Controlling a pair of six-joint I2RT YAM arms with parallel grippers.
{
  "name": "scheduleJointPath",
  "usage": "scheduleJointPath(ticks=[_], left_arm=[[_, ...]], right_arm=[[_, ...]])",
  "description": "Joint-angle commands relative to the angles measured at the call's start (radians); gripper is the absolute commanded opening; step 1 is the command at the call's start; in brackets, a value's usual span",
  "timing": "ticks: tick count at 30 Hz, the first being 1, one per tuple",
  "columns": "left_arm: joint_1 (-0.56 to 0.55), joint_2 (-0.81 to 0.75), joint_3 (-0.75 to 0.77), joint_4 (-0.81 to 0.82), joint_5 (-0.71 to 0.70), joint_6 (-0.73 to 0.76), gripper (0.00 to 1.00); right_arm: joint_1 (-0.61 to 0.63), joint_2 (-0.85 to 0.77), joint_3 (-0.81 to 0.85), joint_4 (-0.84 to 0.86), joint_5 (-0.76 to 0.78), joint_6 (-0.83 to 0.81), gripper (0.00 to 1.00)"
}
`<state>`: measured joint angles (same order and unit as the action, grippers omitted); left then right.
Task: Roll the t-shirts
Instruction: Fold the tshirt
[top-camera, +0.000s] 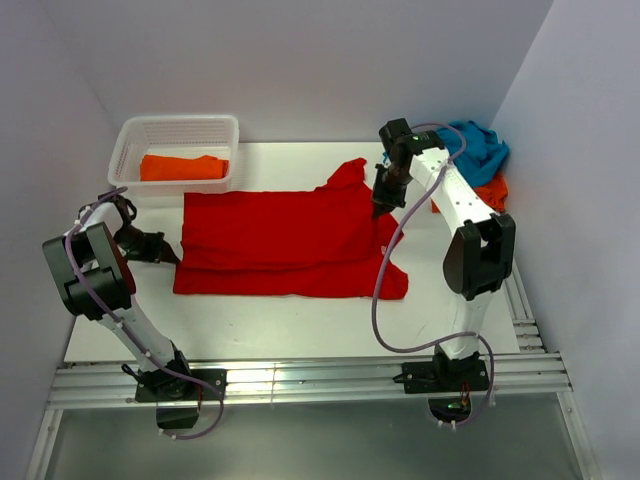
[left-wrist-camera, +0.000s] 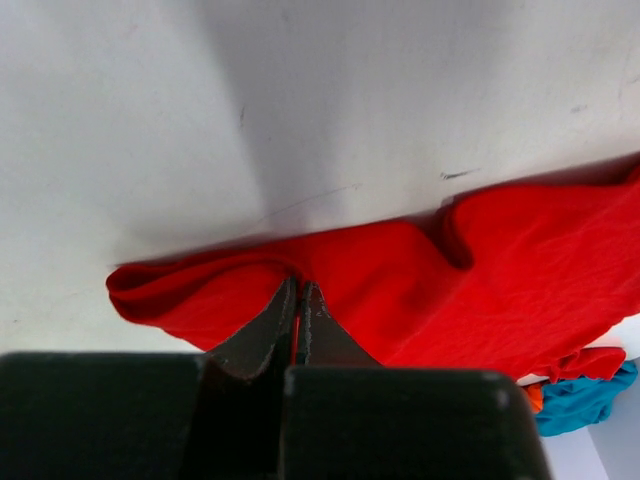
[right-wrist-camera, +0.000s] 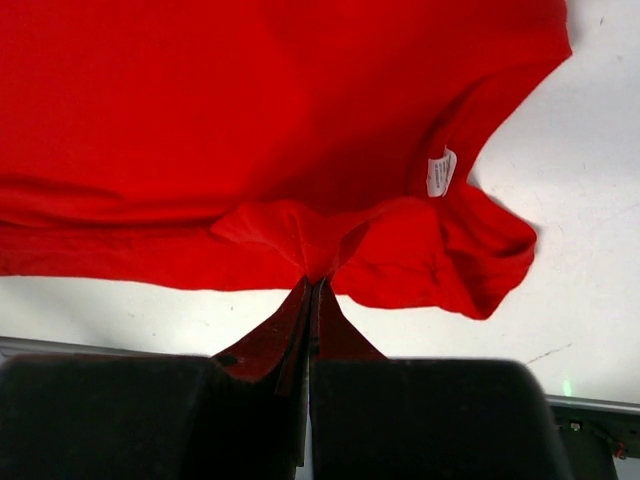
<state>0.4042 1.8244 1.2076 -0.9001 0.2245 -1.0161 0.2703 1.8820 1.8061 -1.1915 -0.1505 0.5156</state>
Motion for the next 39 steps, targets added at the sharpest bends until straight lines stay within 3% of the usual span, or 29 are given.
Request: scheduleJointPath(ticks=[1,20,26,28,29,33,39], left_arm=[[-0.007,0.027,0.053,0.006,0.015,-0.012,0.01],[-0.015,0.059,0.089,0.032,0.079,0.025,0.02],[-0.013,0.018,0.060,0.082,0.137,0.036,0.18],[-0.013,0.000,0.050,0.104,0.162,0.037,0.28],[-0.013,-0.005,0.047,0.105,0.164,0.040,0.40],[-0.010,-0.034,0.053,0.098,0.154,0.051,0.66],[0.015,-0.063,0.063,0.086,0.154,0.068,0.70]], right_arm=[[-0.008,0.031,0.055,0.027,0.008,-0.005,0.00],[-0.017,0.160,0.160,0.043,-0.001,0.014,0.00],[-0.025,0.157,0.142,0.078,-0.024,0.034,0.00],[-0.029,0.161,0.137,0.093,-0.034,0.046,0.00],[-0.029,0.163,0.137,0.096,-0.043,0.053,0.01],[-0.032,0.184,0.134,0.130,-0.078,0.070,0.04],[-0.033,0.233,0.137,0.181,-0.109,0.098,0.10]])
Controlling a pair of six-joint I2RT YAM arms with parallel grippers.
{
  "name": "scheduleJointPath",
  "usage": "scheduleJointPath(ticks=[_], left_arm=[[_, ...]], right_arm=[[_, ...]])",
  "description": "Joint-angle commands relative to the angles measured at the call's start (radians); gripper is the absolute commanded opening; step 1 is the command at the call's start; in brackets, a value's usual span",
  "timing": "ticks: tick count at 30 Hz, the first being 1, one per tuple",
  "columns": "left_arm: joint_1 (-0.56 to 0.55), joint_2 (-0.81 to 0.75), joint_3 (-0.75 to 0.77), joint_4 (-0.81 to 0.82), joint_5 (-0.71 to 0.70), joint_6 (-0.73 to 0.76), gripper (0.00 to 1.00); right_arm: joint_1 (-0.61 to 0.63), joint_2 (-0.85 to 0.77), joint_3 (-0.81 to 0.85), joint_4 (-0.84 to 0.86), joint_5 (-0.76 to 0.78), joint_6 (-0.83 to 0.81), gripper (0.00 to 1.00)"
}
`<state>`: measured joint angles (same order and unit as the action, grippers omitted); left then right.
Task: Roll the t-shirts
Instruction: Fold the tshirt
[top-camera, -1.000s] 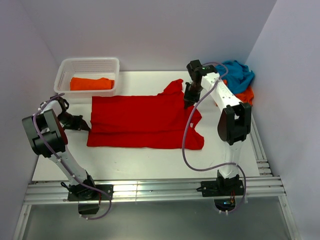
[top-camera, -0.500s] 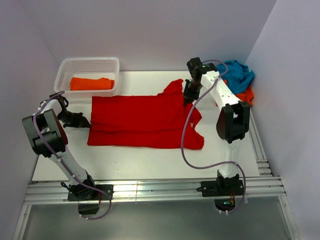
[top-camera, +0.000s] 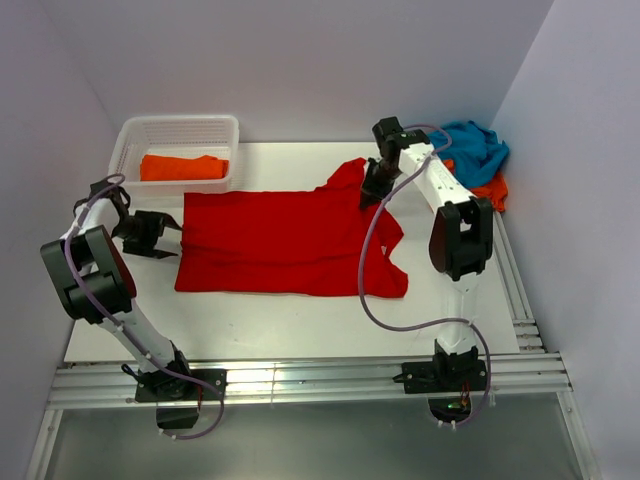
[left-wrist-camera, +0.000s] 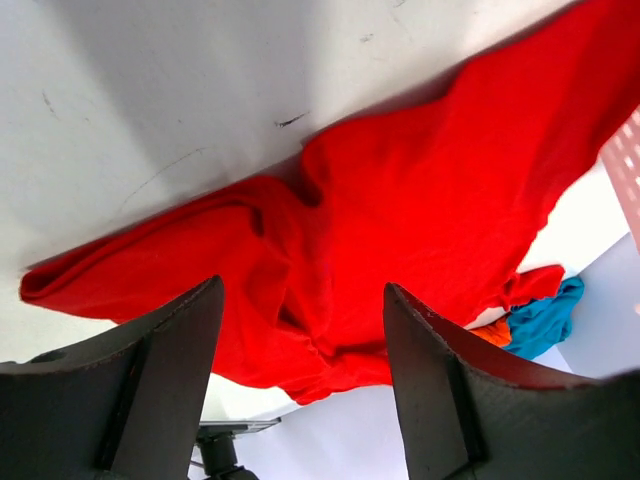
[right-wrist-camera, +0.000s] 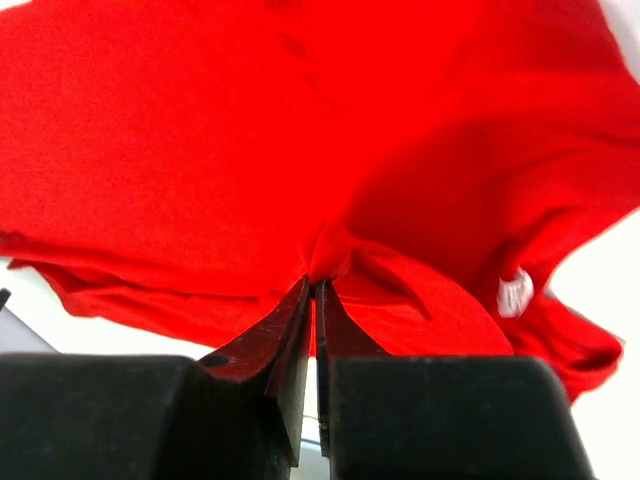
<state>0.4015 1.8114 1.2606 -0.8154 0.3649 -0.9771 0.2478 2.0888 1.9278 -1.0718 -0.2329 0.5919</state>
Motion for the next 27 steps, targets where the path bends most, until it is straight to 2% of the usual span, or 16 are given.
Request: scheduleJointPath(ticks=[1,3,4,6,7,9,13,14,16,17,20,23,27], left_arm=[[0.020,-0.052,0.013,-0.004,0.012,0.034,0.70],[0.029,-0.070,0.017,-0.014,0.011,0.052,0.70],[0.031,-0.079,0.019,-0.014,0.011,0.067,0.70],[0.040,-0.112,0.014,-0.014,0.012,0.087,0.71],[0.040,-0.121,0.014,-0.018,0.009,0.113,0.71],[0.043,-0.144,0.014,-0.027,0.008,0.150,0.71],[0.043,-0.156,-0.018,-0.060,-0.014,0.248,0.72],[0.042,-0.156,-0.032,-0.067,-0.023,0.259,0.72],[0.042,-0.164,-0.088,-0.065,-0.033,0.279,0.71],[0.042,-0.167,-0.107,-0.062,-0.034,0.284,0.71],[0.043,-0.193,-0.184,-0.045,-0.035,0.285,0.71],[0.042,-0.211,-0.242,-0.027,-0.033,0.284,0.70],[0.040,-0.228,-0.279,-0.024,-0.060,0.298,0.69]], right_arm=[[-0.010,0.031,0.013,0.070,-0.029,0.025,0.12],[-0.010,0.045,0.008,0.090,-0.039,0.034,0.45],[-0.012,0.047,0.011,0.104,-0.046,0.034,0.56],[-0.015,0.030,0.014,0.110,-0.030,0.037,0.71],[-0.018,0.013,0.005,0.121,-0.014,0.040,0.76],[-0.033,-0.067,-0.068,0.159,-0.019,0.033,0.79],[-0.076,-0.220,-0.278,0.161,-0.022,-0.004,0.76],[-0.082,-0.295,-0.396,0.167,-0.019,-0.023,0.75],[-0.090,-0.379,-0.522,0.180,-0.005,-0.035,0.70],[-0.090,-0.466,-0.647,0.190,-0.006,-0.034,0.70],[-0.097,-0.631,-0.871,0.229,-0.025,-0.004,0.70],[-0.107,-0.745,-1.022,0.263,-0.042,0.045,0.70],[-0.108,-0.785,-1.139,0.338,-0.080,0.111,0.72]])
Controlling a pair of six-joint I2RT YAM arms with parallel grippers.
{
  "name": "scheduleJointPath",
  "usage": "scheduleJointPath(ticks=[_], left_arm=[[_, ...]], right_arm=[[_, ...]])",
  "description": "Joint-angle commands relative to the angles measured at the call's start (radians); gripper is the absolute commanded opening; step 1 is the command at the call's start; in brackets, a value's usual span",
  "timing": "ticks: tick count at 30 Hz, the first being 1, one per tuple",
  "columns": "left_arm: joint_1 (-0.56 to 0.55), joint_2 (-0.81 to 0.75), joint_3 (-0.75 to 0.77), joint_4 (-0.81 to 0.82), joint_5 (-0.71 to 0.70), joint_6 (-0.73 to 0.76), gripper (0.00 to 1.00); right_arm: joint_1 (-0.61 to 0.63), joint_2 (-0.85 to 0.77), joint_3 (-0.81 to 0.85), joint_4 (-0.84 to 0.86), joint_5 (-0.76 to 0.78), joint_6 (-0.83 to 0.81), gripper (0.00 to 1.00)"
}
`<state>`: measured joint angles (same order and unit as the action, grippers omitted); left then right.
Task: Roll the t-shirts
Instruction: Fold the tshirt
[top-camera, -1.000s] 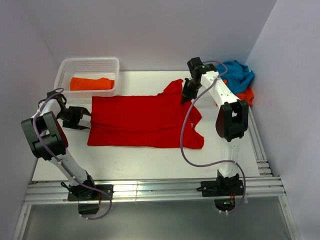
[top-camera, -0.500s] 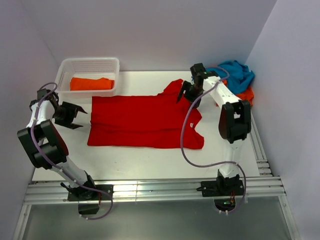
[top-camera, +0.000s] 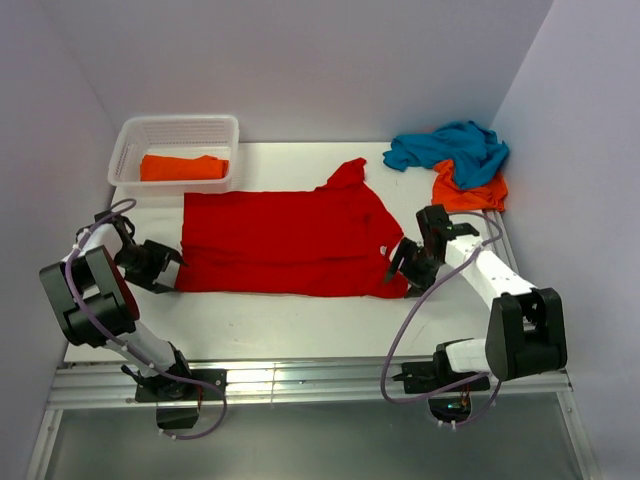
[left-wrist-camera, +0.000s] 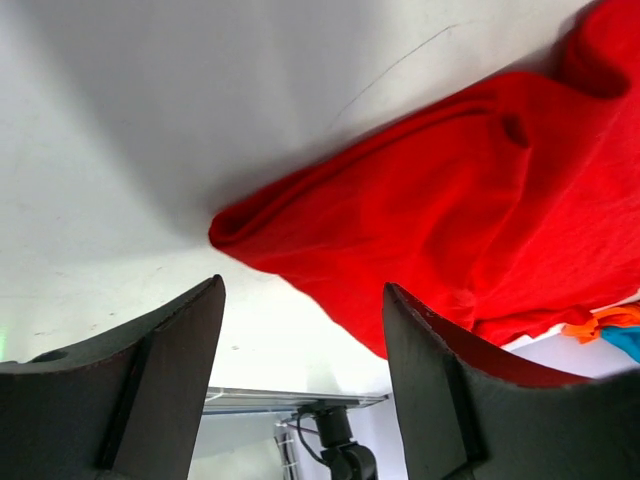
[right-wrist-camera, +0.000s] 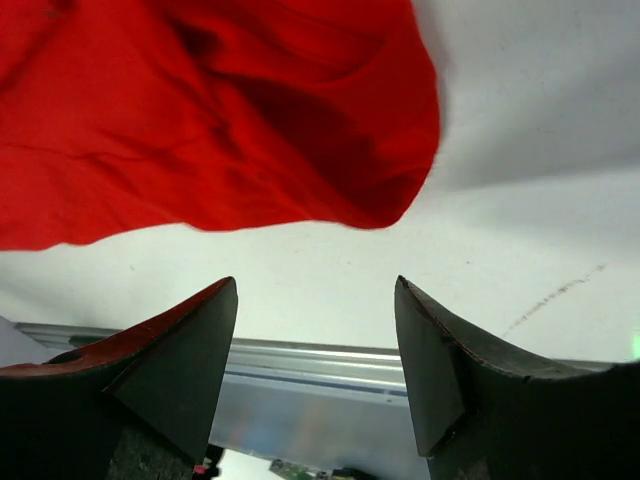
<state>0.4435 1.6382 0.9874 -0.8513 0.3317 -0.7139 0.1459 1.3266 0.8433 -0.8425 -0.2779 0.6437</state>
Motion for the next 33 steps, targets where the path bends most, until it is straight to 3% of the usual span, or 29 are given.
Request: scheduleJointPath(ticks=[1,11,21,24,25,27,30,33], left_arm=[[-0.003,-0.055,-0.013,0.014,-0.029,0.039,0.68],[-0.003,-0.090,-0.058,0.038,-0.039,0.050,0.67],[-0.003,-0.072,-0.084,0.067,-0.039,0.051,0.64],[-0.002,-0.071,-0.087,0.063,-0.051,0.053,0.64],[-0.003,-0.064,-0.087,0.063,-0.059,0.053,0.63],[-0.002,-0.061,-0.092,0.064,-0.075,0.050,0.63],[-0.002,-0.046,-0.099,0.080,-0.083,0.037,0.60],[-0.002,-0.023,-0.107,0.100,-0.082,0.028,0.50]], right_arm=[[-0.006,-0.020,-0.088,0.117,-0.032,0.088,0.71],[-0.028,-0.066,-0.243,0.272,0.025,0.295,0.62],[-0.029,-0.006,-0.220,0.356,0.132,0.307,0.48],[-0.029,0.022,-0.214,0.358,0.144,0.306,0.26],[-0.029,0.026,-0.211,0.355,0.147,0.304,0.10],[-0.029,0.016,-0.213,0.350,0.151,0.301,0.00],[-0.029,0.008,-0.208,0.327,0.154,0.289,0.00],[-0.029,0.008,-0.202,0.309,0.154,0.278,0.00]])
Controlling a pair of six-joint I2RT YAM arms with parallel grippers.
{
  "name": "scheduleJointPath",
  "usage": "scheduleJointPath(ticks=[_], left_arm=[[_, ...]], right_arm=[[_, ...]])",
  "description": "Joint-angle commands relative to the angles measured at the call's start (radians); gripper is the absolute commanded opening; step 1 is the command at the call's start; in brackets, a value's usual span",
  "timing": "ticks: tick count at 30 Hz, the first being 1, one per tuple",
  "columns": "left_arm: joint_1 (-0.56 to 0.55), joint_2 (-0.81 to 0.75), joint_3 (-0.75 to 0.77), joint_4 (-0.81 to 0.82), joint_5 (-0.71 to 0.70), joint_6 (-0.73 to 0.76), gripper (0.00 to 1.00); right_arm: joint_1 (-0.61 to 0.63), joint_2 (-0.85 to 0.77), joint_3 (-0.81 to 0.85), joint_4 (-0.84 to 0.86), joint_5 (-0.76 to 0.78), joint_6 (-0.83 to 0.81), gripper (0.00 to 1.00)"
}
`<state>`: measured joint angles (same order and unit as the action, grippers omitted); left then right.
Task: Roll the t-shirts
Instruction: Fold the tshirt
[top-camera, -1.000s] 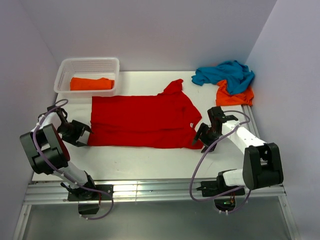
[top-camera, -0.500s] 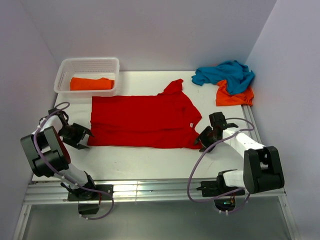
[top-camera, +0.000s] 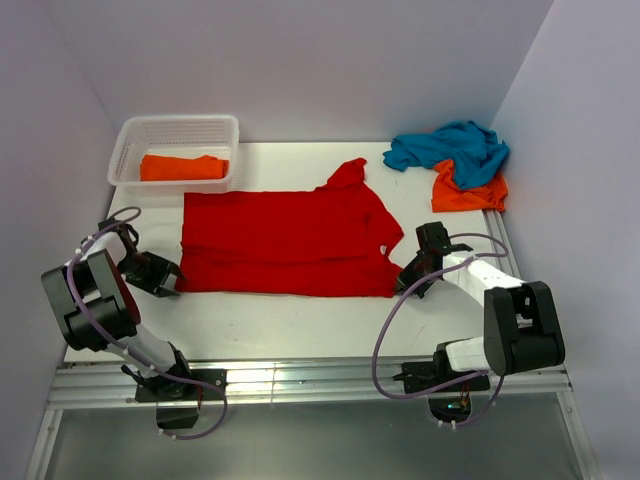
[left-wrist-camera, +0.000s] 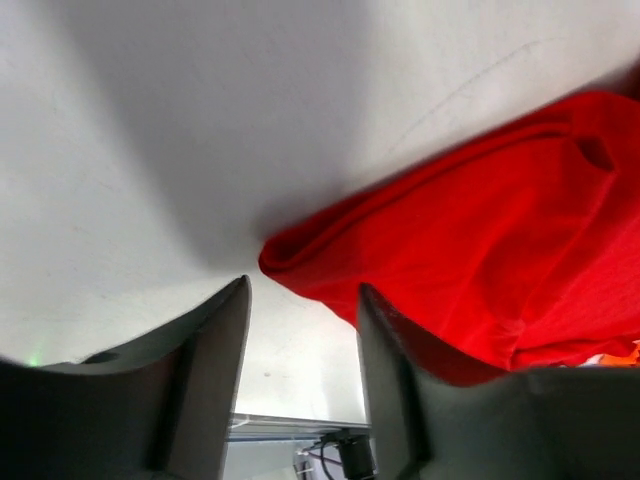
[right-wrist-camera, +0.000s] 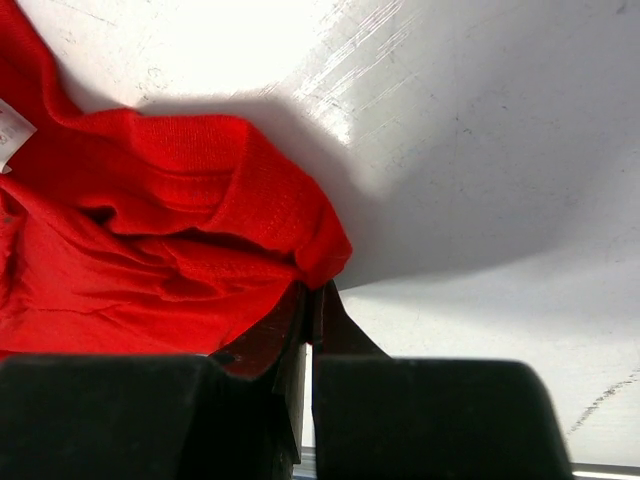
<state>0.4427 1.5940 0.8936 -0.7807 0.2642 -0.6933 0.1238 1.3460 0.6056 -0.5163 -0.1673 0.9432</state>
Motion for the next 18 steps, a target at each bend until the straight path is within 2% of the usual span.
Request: scheduleJointPath(ticks=[1,2,3,5,6,7,12,18], left_arm=[[-0.002,0.032,-0.015,0.035,-0.014,0.006,0.47],[-0.002,0.035,-0.019,0.043,-0.014,0.002,0.44],[-0.001,0.040,-0.022,0.061,-0.013,0.000,0.35],[-0.004,0.060,-0.030,0.077,-0.020,-0.012,0.28],[-0.006,0.069,-0.031,0.089,-0.019,-0.014,0.12],[-0.007,0.090,-0.030,0.087,-0.026,-0.018,0.00],[-0.013,0.077,-0.048,0.080,-0.025,-0.029,0.00],[-0.010,0.101,-0.050,-0.046,-0.071,0.008,0.00]], right_arm=[[-0.006,-0.015,0.034,-0.019,0.040,-0.023,0.00],[-0.007,-0.018,0.033,-0.024,0.040,-0.020,0.00],[-0.006,-0.028,0.028,-0.024,0.038,-0.020,0.00],[-0.007,-0.039,0.025,-0.028,0.037,-0.015,0.00],[-0.007,-0.048,0.022,-0.031,0.035,-0.015,0.00],[-0.006,-0.051,0.022,-0.037,0.035,-0.014,0.00],[-0.007,-0.051,0.026,-0.142,0.041,-0.056,0.00],[-0.007,-0.082,-0.004,-0.281,0.077,-0.096,0.00]])
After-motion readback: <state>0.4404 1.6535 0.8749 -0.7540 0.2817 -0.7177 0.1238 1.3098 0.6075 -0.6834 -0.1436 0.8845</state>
